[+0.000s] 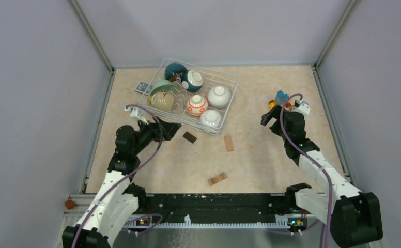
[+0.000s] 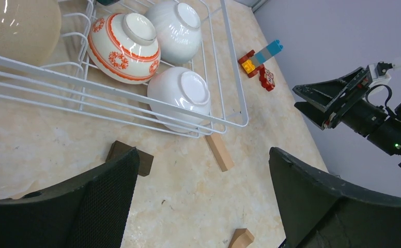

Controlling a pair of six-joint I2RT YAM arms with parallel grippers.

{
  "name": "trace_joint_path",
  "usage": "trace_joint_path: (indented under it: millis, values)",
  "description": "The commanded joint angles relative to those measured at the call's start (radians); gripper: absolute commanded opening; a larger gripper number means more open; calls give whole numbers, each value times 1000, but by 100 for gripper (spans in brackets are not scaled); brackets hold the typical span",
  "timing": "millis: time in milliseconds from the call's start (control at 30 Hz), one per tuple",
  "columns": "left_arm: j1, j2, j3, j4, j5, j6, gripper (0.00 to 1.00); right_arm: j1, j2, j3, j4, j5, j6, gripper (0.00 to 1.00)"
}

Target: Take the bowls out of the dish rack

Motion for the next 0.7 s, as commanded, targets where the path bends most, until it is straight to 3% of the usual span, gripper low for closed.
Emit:
trace_joint_path:
  millis: [0, 333, 500, 667]
  values:
    - [-2, 6, 58, 31, -22, 27, 99, -3, -32, 27, -59, -10, 55, 99]
    - [-1, 92, 153, -8, -171, 57, 99, -3, -242, -145, 138, -159, -84, 95]
    - [-2, 175, 250, -40, -225, 93, 93, -4, -226, -147, 144, -205, -83, 95]
    - [-2, 289, 378, -107, -265, 101, 94, -4, -176, -130, 145, -243, -80, 95]
